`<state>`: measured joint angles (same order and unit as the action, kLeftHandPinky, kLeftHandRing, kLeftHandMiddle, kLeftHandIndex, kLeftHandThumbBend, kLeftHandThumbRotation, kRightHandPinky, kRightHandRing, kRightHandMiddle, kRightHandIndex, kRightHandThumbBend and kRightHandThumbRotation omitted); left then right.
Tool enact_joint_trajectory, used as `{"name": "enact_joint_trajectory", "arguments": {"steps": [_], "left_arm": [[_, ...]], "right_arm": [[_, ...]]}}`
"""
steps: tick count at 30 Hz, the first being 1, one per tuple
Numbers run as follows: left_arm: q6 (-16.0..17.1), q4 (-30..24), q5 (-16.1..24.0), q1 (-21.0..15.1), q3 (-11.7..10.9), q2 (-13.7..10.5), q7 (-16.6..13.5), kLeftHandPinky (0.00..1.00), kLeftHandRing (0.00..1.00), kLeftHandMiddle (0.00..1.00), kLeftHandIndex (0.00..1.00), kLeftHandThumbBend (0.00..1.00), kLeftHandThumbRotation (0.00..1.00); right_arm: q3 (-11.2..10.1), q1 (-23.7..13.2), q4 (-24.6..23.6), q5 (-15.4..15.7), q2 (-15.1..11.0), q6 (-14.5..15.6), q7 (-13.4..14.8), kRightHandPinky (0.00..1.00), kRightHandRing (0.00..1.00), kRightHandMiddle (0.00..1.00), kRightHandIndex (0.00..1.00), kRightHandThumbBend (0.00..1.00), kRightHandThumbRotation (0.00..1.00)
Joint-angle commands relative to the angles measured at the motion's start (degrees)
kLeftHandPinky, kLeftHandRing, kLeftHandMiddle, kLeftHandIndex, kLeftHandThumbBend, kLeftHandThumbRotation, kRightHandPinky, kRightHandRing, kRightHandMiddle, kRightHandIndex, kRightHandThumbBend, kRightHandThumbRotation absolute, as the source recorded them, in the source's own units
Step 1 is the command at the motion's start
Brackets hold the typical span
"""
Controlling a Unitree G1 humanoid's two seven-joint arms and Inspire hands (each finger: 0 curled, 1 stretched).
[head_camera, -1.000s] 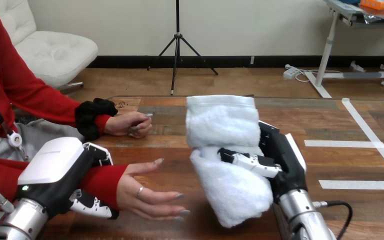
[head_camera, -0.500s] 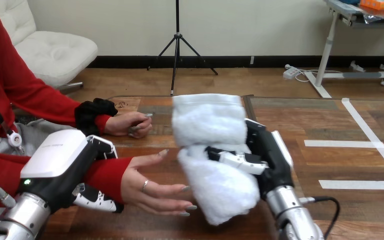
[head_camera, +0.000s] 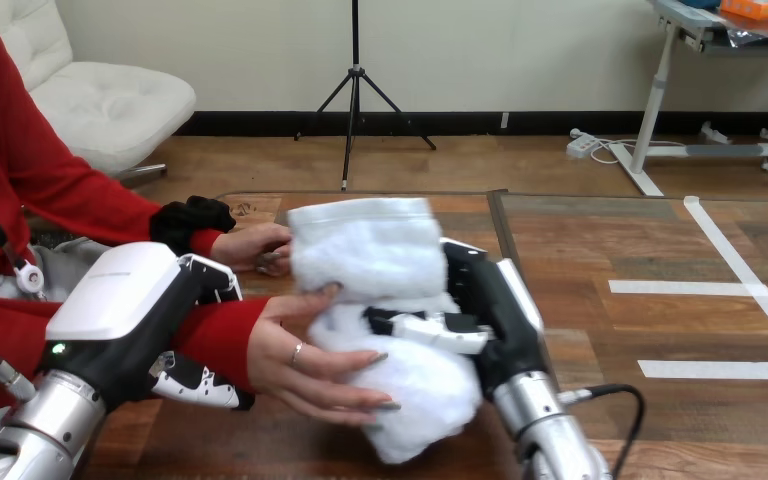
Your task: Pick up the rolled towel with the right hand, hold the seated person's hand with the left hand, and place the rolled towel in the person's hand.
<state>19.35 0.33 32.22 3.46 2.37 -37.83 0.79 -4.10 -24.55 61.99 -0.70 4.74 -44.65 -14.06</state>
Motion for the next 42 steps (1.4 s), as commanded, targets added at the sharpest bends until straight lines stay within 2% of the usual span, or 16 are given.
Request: {"name": "enact_joint_trajectory", "arguments": {"steps": [1,5,11,17,20,24,32,42], "left_arm": [[2.8,-2.2,-0.7,-6.7,-1.6,0.6,-2.3,0.26,0.31,0.35,0.36,0.94,0.00],[3.1,-1.3,-0.6,-7.2,-1.5,0.6,-2.4,0.26,0.31,0.35,0.36,0.94,0.00],[3.5,-0.2,-0.5,-7.7,-1.3,0.8,-2.6,0.26,0.31,0.36,0.36,0.93,0.00],[3.9,1.0,-0.4,-8.3,-1.1,1.1,-2.6,0.26,0.31,0.36,0.36,0.92,0.00],[4.5,1.8,0.1,-8.8,-0.9,1.2,-3.2,0.26,0.31,0.36,0.37,0.92,0.00],[4.7,2.3,-0.5,-9.1,-0.9,1.5,-2.9,0.26,0.31,0.36,0.37,0.92,0.00],[4.6,3.3,0.0,-9.9,-0.5,1.8,-3.0,0.25,0.31,0.36,0.37,0.91,0.00],[5.6,5.1,0.3,-10.7,-0.2,1.8,-3.7,0.26,0.31,0.37,0.37,0.91,0.00]], "right_arm": [[1.2,-5.6,-0.3,1.0,1.2,-3.5,1.0,0.35,0.39,0.44,0.43,0.79,0.00],[2.0,-5.5,-0.2,2.4,1.4,-4.2,2.2,0.36,0.39,0.44,0.43,0.79,0.00],[2.1,-5.1,-0.5,1.2,2.8,-4.2,0.8,0.35,0.39,0.44,0.43,0.80,0.00],[2.9,-4.4,-1.2,1.4,3.7,-4.6,0.8,0.34,0.38,0.43,0.42,0.80,0.00],[2.8,-4.2,-1.2,0.2,4.4,-4.7,-0.6,0.34,0.37,0.43,0.42,0.80,0.00],[4.0,-3.6,-1.9,2.1,4.4,-4.8,1.4,0.34,0.37,0.43,0.42,0.81,0.00],[4.8,-2.9,-2.6,1.7,4.9,-5.2,1.5,0.34,0.38,0.43,0.42,0.80,0.00],[4.9,-2.8,-2.8,0.1,5.3,-5.3,-0.1,0.35,0.38,0.44,0.42,0.80,0.00]]}}
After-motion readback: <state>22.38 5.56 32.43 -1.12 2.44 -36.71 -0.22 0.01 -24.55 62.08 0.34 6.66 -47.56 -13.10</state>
